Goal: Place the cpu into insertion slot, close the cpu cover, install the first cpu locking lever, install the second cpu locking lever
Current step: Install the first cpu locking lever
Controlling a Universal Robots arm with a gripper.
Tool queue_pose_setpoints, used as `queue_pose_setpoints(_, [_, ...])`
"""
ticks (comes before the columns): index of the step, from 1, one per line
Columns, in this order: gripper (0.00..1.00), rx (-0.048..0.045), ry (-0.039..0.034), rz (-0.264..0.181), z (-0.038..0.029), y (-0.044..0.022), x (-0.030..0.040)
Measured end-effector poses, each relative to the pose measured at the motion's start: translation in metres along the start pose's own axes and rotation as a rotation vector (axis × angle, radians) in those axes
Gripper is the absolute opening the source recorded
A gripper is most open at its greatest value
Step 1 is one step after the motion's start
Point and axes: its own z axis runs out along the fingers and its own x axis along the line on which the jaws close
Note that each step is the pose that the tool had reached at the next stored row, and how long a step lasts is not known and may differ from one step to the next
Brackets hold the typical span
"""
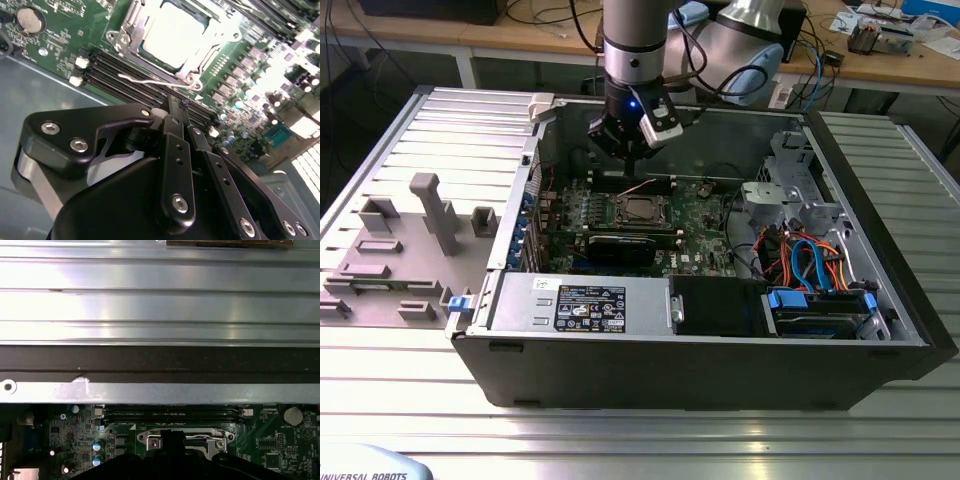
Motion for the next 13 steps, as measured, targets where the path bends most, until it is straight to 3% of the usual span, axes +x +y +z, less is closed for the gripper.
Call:
queue_pose_setpoints(7, [0.11,-0.0003,0.0017,-0.024,0.0116,-0.0006,-0.0059])
queue_pose_setpoints(13, [0.11,-0.0005,0.0023,-0.03,0.0147,0.001,-0.0136])
